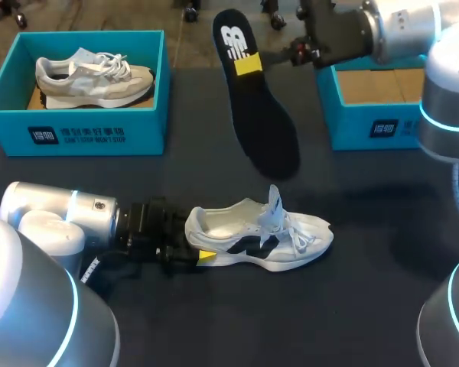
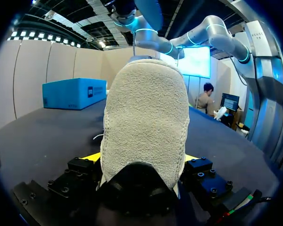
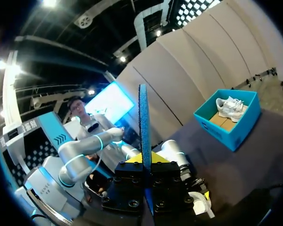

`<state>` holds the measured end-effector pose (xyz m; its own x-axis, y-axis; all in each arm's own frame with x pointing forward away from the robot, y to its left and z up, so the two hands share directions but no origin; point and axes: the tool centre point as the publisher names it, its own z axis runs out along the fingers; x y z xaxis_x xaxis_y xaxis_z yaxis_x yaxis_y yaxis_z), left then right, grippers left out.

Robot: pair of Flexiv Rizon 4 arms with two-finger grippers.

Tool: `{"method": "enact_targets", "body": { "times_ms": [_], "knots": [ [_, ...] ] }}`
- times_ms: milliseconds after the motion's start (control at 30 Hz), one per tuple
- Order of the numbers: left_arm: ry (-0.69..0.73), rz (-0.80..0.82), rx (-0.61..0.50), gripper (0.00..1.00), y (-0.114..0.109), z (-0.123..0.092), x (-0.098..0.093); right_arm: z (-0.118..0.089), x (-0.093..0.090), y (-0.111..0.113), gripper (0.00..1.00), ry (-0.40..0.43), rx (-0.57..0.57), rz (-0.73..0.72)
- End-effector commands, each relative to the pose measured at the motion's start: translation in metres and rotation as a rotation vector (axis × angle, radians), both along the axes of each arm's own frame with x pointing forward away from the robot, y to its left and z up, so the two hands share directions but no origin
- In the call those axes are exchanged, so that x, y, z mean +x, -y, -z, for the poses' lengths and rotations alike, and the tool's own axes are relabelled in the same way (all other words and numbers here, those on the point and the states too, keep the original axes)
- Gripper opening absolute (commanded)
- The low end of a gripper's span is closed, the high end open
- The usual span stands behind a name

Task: Take the shoe out of the shoebox, open the shoe tongue, remove and reinsert the insole, then place the shoe into the shoebox

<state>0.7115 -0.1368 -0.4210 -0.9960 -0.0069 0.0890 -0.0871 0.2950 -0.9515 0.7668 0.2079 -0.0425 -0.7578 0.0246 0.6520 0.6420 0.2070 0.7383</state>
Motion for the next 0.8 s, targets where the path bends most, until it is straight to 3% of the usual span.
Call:
{"method": "enact_targets", "body": {
  "times_ms": [33,600,667,800],
  "knots": [
    [-0.001,0.001,0.003,0.0,0.001,0.003,0.001,-0.013,-0.025,0.008,0.0,-0.001,-0.02,0.099],
    [-0.001,0.001,0.003,0.0,0.001,0.003,0.001,-0.048,-0.074,0.003,0.0,-0.147,0.063,0.17],
    [-0.001,0.001,0.003,0.0,0.001,0.003,0.001,-0.05,-0.083,-0.001,0.0,-0.118,0.017,0.185],
    [-0.001,0.001,0.003,0.0,0.001,0.003,0.001,-0.05,-0.083,-0.001,0.0,-0.118,0.017,0.185]
  ]
}}
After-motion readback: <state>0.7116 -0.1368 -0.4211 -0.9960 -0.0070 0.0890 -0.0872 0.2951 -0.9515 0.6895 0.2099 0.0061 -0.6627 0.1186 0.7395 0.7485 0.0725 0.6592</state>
